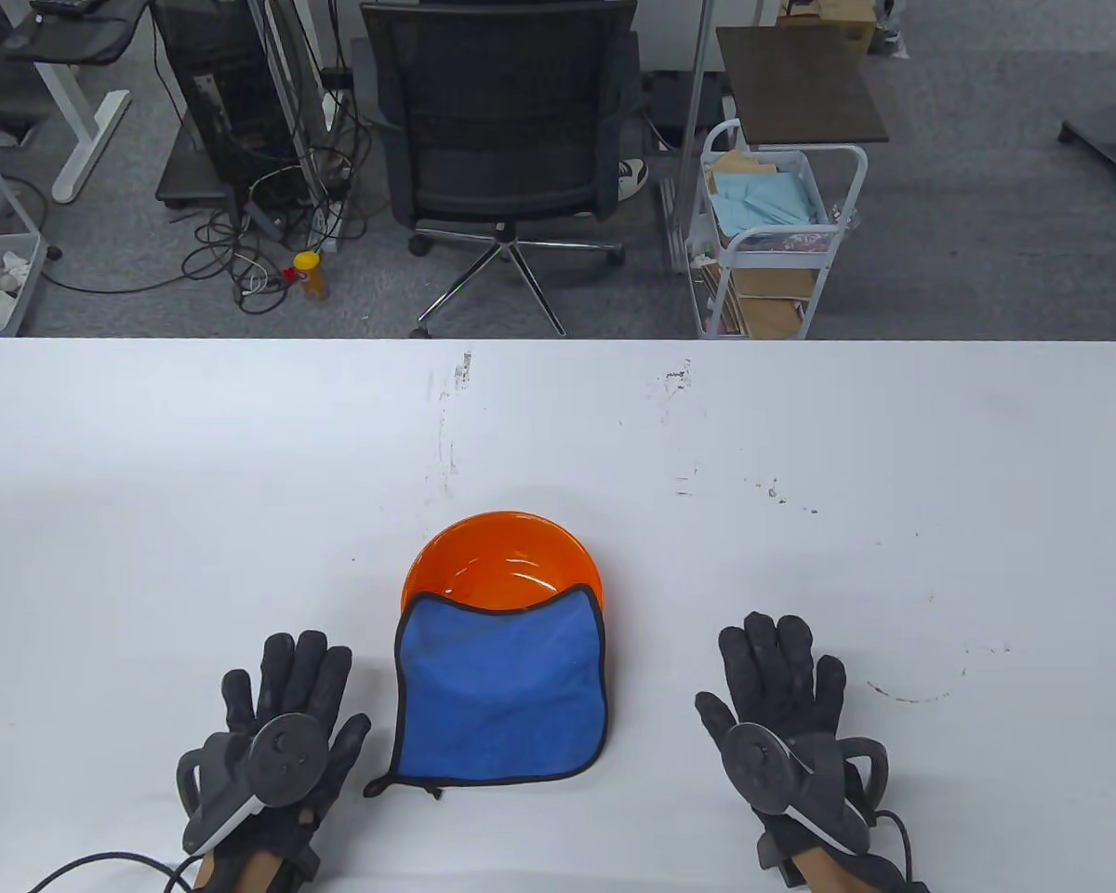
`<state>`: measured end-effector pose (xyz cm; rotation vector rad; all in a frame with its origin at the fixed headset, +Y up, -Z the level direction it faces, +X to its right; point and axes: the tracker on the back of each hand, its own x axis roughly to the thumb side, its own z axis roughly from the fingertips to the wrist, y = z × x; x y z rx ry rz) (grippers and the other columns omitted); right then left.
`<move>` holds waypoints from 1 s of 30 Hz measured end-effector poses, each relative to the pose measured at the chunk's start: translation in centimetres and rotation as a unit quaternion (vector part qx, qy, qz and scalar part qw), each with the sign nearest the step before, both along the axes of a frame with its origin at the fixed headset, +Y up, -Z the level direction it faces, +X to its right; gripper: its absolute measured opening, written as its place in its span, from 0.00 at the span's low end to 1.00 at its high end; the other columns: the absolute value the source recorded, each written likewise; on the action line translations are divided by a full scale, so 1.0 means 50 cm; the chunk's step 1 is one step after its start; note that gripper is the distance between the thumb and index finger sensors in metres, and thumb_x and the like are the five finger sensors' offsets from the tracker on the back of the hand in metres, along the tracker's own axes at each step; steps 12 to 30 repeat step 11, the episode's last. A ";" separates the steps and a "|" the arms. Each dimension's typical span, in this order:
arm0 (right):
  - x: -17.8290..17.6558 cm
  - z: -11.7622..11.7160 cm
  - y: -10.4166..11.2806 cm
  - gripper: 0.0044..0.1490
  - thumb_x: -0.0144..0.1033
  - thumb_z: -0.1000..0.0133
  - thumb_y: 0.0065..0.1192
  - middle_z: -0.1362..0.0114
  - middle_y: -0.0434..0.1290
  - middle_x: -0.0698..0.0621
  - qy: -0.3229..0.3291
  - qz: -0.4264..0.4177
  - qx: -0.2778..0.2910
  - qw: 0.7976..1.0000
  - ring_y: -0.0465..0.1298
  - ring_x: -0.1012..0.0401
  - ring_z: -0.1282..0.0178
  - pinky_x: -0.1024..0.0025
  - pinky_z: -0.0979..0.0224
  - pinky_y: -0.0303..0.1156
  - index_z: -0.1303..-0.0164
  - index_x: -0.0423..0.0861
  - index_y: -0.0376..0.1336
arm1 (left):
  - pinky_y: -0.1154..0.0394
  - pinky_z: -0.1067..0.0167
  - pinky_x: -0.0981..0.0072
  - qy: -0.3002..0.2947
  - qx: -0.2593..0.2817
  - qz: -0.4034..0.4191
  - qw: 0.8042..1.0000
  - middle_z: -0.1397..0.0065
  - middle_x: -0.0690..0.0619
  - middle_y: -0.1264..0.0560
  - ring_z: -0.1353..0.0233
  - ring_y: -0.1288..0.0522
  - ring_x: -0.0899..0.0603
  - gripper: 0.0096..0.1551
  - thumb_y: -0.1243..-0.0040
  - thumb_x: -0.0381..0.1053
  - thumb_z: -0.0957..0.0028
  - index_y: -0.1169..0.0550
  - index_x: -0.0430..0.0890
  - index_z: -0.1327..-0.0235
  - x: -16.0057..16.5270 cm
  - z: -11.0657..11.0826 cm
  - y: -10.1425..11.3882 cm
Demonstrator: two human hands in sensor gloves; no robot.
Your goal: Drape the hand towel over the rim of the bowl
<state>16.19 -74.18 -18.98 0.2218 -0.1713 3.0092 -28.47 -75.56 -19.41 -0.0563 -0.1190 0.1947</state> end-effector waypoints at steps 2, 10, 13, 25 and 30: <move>-0.001 0.000 0.000 0.45 0.54 0.32 0.38 0.11 0.39 0.37 0.002 0.001 -0.003 1.000 0.35 0.35 0.14 0.25 0.24 0.38 0.12 0.40 0.38 | 0.71 0.29 0.36 0.000 0.000 0.001 1.000 0.12 0.51 0.61 0.16 0.68 0.41 0.42 0.53 0.62 0.38 0.52 0.49 0.16 0.000 0.000 0.000; -0.001 0.000 -0.001 0.46 0.54 0.33 0.38 0.11 0.39 0.37 0.002 0.003 -0.004 1.000 0.35 0.35 0.14 0.25 0.24 0.38 0.12 0.40 0.39 | 0.70 0.29 0.36 -0.004 -0.001 0.002 1.000 0.12 0.51 0.60 0.16 0.67 0.41 0.42 0.53 0.62 0.38 0.52 0.49 0.16 0.001 0.001 -0.001; -0.001 0.000 -0.001 0.46 0.54 0.33 0.38 0.11 0.39 0.37 0.002 0.003 -0.004 1.000 0.35 0.35 0.14 0.25 0.24 0.38 0.12 0.40 0.38 | 0.70 0.29 0.36 -0.004 -0.002 0.003 1.000 0.12 0.51 0.60 0.16 0.67 0.40 0.42 0.53 0.62 0.38 0.52 0.49 0.16 0.001 0.001 -0.001; -0.001 0.000 -0.001 0.46 0.54 0.33 0.38 0.11 0.39 0.37 0.002 0.003 -0.004 1.000 0.35 0.35 0.14 0.25 0.24 0.38 0.12 0.40 0.38 | 0.70 0.29 0.36 -0.004 -0.002 0.003 1.000 0.12 0.51 0.60 0.16 0.67 0.40 0.42 0.53 0.62 0.38 0.52 0.49 0.16 0.001 0.001 -0.001; -0.001 0.000 -0.001 0.46 0.54 0.33 0.38 0.11 0.39 0.37 0.002 0.003 -0.004 1.000 0.35 0.35 0.14 0.25 0.24 0.38 0.12 0.40 0.38 | 0.70 0.29 0.36 -0.004 -0.002 0.003 1.000 0.12 0.51 0.60 0.16 0.67 0.40 0.42 0.53 0.62 0.38 0.52 0.49 0.16 0.001 0.001 -0.001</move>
